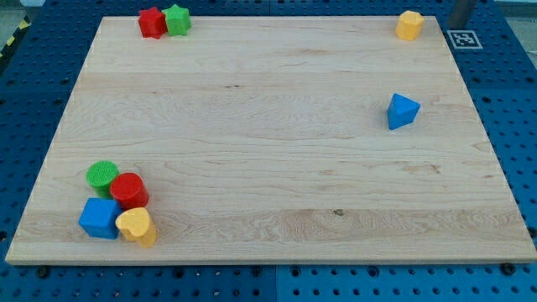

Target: Place the hexagon below the green star

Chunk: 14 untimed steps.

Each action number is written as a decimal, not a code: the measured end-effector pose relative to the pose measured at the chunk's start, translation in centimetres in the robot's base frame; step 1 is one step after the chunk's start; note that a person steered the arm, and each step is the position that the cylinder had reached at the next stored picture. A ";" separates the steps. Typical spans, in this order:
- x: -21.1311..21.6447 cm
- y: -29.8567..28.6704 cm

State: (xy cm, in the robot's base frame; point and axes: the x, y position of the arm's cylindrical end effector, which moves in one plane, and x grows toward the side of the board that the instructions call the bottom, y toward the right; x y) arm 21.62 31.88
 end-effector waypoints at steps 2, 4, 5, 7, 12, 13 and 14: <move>0.0 -3.6; 0.2 -7.5; 1.9 -8.8; 1.5 -12.2; -1.9 -18.9; -2.0 -20.6; -2.0 -22.7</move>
State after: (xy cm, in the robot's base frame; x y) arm 19.61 9.20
